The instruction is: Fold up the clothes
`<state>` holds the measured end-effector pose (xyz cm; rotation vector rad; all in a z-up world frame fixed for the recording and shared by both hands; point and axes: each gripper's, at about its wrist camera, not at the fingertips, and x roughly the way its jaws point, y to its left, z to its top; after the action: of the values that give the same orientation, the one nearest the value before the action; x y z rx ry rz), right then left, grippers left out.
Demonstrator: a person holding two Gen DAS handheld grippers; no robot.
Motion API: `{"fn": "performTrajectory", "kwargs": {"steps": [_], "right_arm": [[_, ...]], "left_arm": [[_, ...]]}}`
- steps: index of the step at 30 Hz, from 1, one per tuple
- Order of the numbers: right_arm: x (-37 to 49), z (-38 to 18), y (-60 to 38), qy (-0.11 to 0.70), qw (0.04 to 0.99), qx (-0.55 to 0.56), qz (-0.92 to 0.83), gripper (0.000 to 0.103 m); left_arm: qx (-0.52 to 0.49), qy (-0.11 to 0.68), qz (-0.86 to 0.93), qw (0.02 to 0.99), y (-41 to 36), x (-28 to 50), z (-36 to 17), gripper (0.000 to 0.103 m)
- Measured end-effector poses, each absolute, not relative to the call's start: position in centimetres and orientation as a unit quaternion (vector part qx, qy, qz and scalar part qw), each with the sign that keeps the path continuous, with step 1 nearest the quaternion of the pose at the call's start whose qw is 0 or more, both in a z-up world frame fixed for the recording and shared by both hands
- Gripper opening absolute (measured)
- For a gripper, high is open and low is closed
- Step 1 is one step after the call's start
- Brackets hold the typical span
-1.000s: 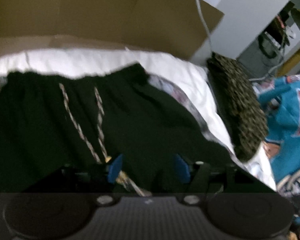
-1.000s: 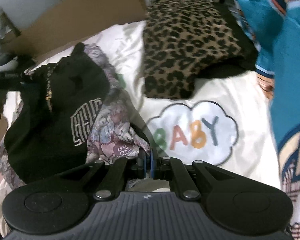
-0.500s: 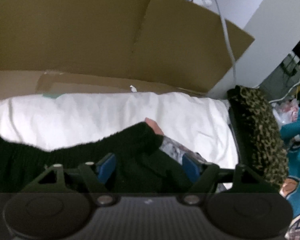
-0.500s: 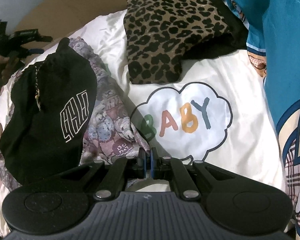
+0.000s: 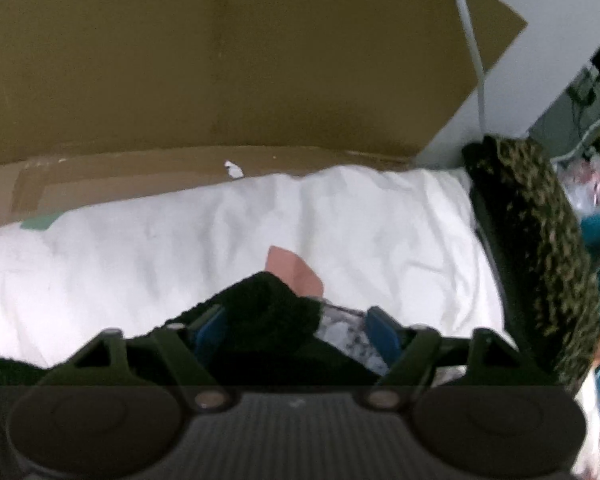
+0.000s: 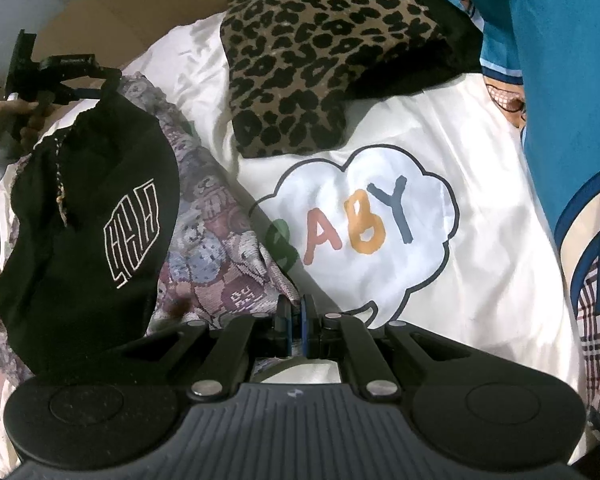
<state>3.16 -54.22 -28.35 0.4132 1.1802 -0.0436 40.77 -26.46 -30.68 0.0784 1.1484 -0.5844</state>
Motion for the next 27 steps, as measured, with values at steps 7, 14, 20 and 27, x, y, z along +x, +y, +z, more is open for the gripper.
{"fn": "performTrajectory", "kwargs": {"steps": [7, 14, 20, 27], "right_arm": [[2.9, -27.9, -54.7, 0.551, 0.812, 0.187, -0.040, 0.002], [2.2, -26.1, -55.1, 0.539, 0.822, 0.175, -0.061, 0.002], [1.8, -24.5, -54.8, 0.531, 0.827, 0.172, -0.058, 0.001], [1.5, -23.2, -53.5, 0.545, 0.818, 0.181, -0.026, 0.001]], "left_arm": [[0.079, 0.533, -0.301, 0.787, -25.1, 41.0, -31.1, 0.019], [0.107, 0.527, -0.305, 0.786, -23.7, 41.0, -29.4, 0.017], [0.121, 0.521, -0.308, 0.787, -23.6, 41.1, -28.8, 0.017], [0.135, 0.520, -0.301, 0.788, -23.5, 41.3, -28.9, 0.017]]}}
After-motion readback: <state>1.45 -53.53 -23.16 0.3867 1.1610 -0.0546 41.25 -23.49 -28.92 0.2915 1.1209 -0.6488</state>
